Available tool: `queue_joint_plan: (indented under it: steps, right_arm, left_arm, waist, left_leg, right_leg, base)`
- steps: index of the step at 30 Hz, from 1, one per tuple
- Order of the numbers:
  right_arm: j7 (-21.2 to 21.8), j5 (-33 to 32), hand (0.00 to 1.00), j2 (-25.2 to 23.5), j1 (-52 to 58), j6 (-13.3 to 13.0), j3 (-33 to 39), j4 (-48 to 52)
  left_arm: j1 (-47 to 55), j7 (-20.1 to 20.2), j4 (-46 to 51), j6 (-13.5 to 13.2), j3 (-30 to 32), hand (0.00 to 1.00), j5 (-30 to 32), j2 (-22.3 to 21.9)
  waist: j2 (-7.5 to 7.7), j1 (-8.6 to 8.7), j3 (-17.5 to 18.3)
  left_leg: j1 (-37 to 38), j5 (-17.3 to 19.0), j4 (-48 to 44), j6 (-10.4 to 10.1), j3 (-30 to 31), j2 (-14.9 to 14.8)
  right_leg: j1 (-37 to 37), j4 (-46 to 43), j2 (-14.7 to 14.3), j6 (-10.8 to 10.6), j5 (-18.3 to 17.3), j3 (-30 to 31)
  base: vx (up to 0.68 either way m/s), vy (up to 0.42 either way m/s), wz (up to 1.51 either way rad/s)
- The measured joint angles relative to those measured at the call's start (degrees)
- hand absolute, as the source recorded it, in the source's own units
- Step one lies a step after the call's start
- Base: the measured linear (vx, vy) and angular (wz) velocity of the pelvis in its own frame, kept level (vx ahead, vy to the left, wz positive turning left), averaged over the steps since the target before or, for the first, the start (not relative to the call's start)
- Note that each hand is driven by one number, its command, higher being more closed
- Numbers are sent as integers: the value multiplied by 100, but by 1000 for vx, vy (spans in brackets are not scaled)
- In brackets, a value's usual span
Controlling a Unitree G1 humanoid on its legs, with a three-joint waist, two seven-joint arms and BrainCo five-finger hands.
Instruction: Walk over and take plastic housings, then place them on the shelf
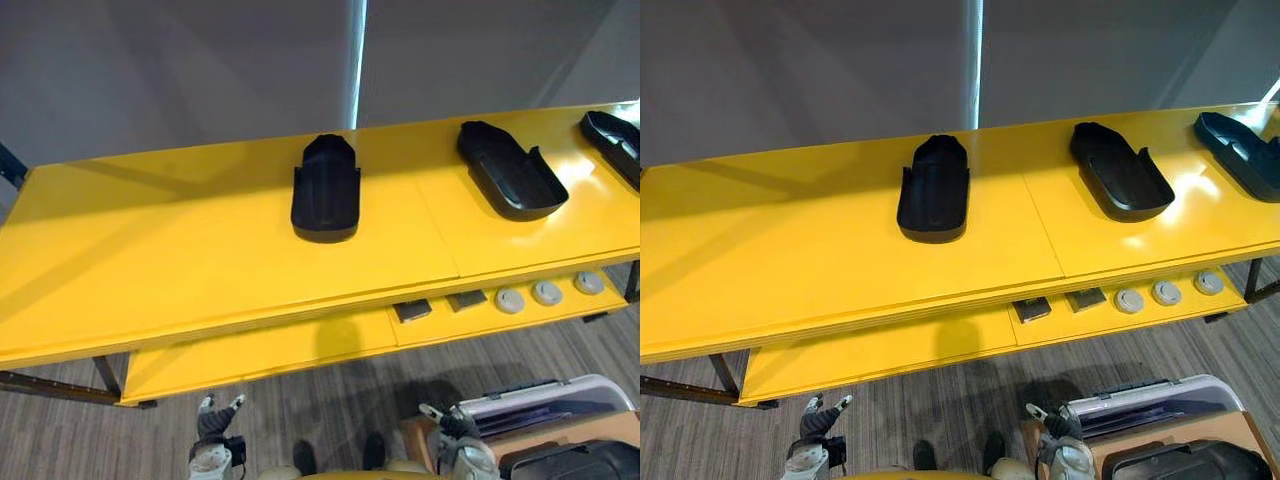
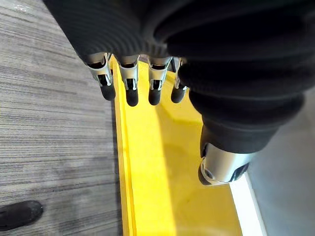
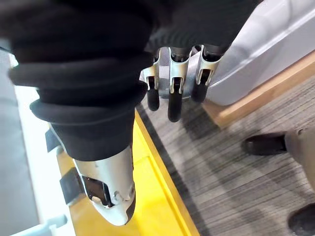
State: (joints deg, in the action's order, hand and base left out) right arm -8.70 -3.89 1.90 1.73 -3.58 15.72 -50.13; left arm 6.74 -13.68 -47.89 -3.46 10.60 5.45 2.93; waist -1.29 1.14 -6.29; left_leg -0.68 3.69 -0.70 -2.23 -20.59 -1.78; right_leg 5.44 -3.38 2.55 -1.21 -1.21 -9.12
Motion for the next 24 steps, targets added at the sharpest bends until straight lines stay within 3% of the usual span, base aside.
queue_joint_plan:
  steps: [4, 7, 9, 11, 12, 14, 16, 18, 20, 23, 24]
  right_arm:
    - [-16, 5, 0, 151, -46, -21, -22, 31]
    - [-54, 4, 0, 267, -245, -52, -91, 31]
    - [-98, 5, 0, 291, -358, -84, -96, 48]
    - [-118, 4, 0, 258, -469, -94, -92, 165]
    - [-120, 4, 0, 227, -481, -93, -92, 221]
    - [-139, 3, 0, 105, -519, -51, -112, 402]
    - [-154, 2, 0, 58, -489, -9, -241, 471]
    - [-163, 2, 0, 56, -475, 30, -327, 423]
    - [-160, 5, 0, 87, -397, 44, -353, 219]
    - [-158, 26, 0, 151, -378, 46, -383, -40]
    - [-159, 88, 0, 196, -377, 47, -387, -122]
  left_arm:
    - [-135, -4, -10, 34, -133, 0, 2, 10]
    - [-220, -8, -11, 35, -149, 0, 0, -4]
    - [-300, -15, -15, 35, -152, 0, -5, -9]
    - [-518, -22, 5, 32, -145, 0, -16, 8]
    - [-574, -30, 13, 26, -143, 0, -16, 14]
    - [-666, -63, 145, -40, -149, 0, -16, 29]
    - [-740, -83, 152, -53, -155, 0, -11, 55]
    - [-723, -83, 150, -48, -149, 0, -4, 53]
    - [-601, -77, 150, -46, -98, 0, -4, 79]
    - [-557, -40, 154, -43, -98, 0, -6, 172]
    - [-549, -21, 154, -33, -102, 0, -6, 182]
  waist:
    - [-55, 19, -84]
    - [-50, 11, -175]
    - [-113, 5, -233]
    - [-119, -38, -377]
    - [-91, -55, -423]
    - [-41, -28, -473]
    - [25, -41, -537]
    - [41, -113, -561]
    - [5, -166, -580]
    - [29, -114, -559]
    - [39, -122, -553]
  left_leg:
    - [-447, 249, -777, 44, 144, -94]
    - [-704, 424, -1346, -2, 1176, -40]
    - [-727, 666, -1514, -63, 1335, -93]
    - [-772, 1014, -1832, 103, 1025, -222]
    - [-800, 1084, -1958, 79, 899, -243]
    - [-1158, 1403, -2570, 308, 385, -449]
    - [-1260, 1522, -2771, 459, -103, -605]
    - [-1165, 1528, -2751, 584, -614, -741]
    - [-866, 1425, -2553, 639, -1111, -857]
    - [-833, 1265, -2395, 630, -1400, -940]
    - [-860, 1203, -2395, 583, -1532, -994]
  right_leg:
    - [213, -162, 9, -12, -55, 133]
    - [425, -358, 2, -7, -18, 444]
    - [508, -390, -99, -29, 50, 641]
    - [625, -383, -266, -147, 239, 1080]
    - [659, -379, -291, -164, 297, 1224]
    - [960, -291, -459, -303, 596, 1728]
    - [1079, -108, -435, -339, 796, 1575]
    - [1377, -896, -220, -234, 513, 656]
    - [1201, -1917, -6, -47, -242, -157]
    - [750, -2289, 290, -35, -812, -688]
    - [518, -2308, 475, -121, -1024, -843]
  base:
    - [-36, -18, -10]
    - [10, -35, -55]
    - [-24, 39, -74]
    - [-105, 146, -101]
    - [-171, 184, -122]
    - [-191, 160, -135]
    - [-234, 138, -129]
    - [-174, 126, -133]
    - [-120, 102, -112]
    - [-119, -58, -61]
    - [-129, -200, -74]
